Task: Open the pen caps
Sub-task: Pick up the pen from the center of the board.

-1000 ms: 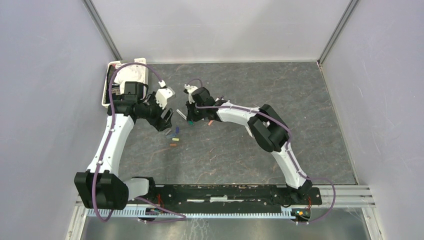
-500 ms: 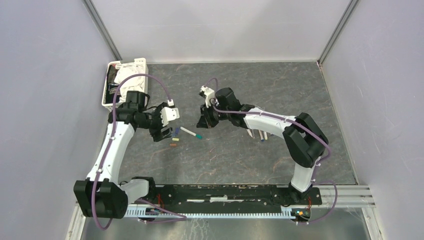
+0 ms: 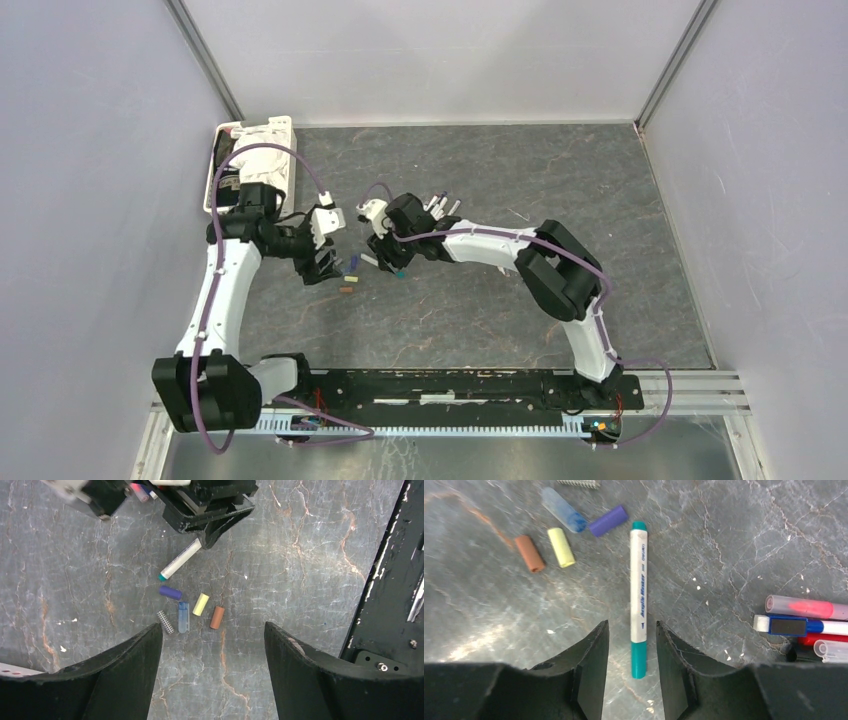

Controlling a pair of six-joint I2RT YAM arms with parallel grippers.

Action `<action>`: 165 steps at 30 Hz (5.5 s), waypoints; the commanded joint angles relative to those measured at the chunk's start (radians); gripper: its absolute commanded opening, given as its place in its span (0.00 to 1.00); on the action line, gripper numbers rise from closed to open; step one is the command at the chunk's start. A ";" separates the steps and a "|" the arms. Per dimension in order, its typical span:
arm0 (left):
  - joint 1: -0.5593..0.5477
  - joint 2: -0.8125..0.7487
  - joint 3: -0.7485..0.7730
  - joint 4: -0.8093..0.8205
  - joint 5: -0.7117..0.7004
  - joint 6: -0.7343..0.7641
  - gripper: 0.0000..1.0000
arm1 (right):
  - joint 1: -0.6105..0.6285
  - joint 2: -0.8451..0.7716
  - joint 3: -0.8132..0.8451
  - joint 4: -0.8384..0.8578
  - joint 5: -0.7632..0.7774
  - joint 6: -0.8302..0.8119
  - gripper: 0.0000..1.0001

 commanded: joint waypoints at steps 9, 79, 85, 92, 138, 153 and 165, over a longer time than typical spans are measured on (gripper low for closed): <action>0.045 -0.033 0.034 -0.099 0.090 0.014 0.80 | 0.044 0.110 0.048 -0.071 0.170 -0.133 0.36; -0.748 -0.193 -0.107 0.121 -0.496 0.544 0.02 | -0.071 -0.180 -0.171 0.252 -0.814 0.374 0.32; -0.752 -0.199 -0.095 0.285 -0.518 0.371 0.56 | -0.088 -0.199 -0.208 0.302 -0.810 0.404 0.00; -0.747 -0.226 -0.001 0.459 -0.543 -0.154 1.00 | -0.214 -0.372 -0.442 0.594 -0.702 0.543 0.00; -0.648 -0.128 0.137 0.524 -0.112 -1.022 0.02 | 0.071 -0.815 -0.854 1.293 0.319 0.601 0.33; -0.650 -0.215 -0.010 0.085 -0.443 0.038 0.02 | -0.179 -0.917 -0.573 0.343 -0.239 0.474 0.67; -0.670 -0.211 -0.006 0.053 -0.525 0.278 0.02 | -0.130 -0.608 -0.404 0.278 -0.546 0.548 0.68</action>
